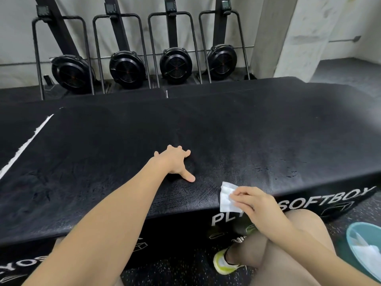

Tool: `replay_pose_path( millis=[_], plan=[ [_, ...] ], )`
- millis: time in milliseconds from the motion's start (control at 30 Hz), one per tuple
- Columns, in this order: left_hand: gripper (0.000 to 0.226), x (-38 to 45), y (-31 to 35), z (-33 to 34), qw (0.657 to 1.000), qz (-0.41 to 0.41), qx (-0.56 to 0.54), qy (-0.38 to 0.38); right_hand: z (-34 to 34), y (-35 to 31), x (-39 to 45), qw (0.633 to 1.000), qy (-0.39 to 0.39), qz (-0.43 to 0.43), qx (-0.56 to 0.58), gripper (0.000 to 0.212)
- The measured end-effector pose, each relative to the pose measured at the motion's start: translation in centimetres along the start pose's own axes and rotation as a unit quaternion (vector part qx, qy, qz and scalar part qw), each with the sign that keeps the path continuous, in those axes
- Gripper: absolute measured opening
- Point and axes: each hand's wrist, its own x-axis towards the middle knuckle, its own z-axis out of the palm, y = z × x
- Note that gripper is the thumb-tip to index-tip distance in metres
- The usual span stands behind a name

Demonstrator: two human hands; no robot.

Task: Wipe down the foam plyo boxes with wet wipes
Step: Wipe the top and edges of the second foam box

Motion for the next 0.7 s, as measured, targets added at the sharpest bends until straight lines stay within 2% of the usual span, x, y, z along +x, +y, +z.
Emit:
replay_pose_path(
  millis=[100, 267, 333, 433, 533, 700],
  plan=[
    [0.118, 0.0, -0.1, 0.1, 1.000, -0.001, -0.005, 0.005, 1.8, -1.0, 0.1, 0.999, 0.040, -0.017, 0.018, 0.016],
    [0.117, -0.5, -0.3, 0.6, 1.000, 0.005, -0.008, 0.030, 6.3, -5.8, 1.7, 0.985, 0.069, -0.157, 0.033, 0.024],
    [0.115, -0.7, -0.2, 0.6, 0.999, 0.002, -0.007, 0.034, 7.8, -7.6, 2.3, 0.978, 0.064, -0.193, 0.038, 0.019],
    [0.112, -1.1, -0.1, 0.6, 0.999, 0.004, -0.003, 0.040, 9.6, -9.6, 2.7, 0.980, 0.063, -0.176, 0.061, 0.015],
    [0.100, -2.3, -0.1, 1.2, 0.998, 0.016, -0.019, 0.064, 8.8, -9.5, 2.5, 0.977, 0.035, -0.207, 0.027, 0.022],
    [0.070, -5.7, -0.3, 2.7, 0.994, 0.044, -0.039, 0.093, 4.8, -3.6, 1.5, 0.975, 0.021, -0.222, -0.019, 0.032]
  ],
)
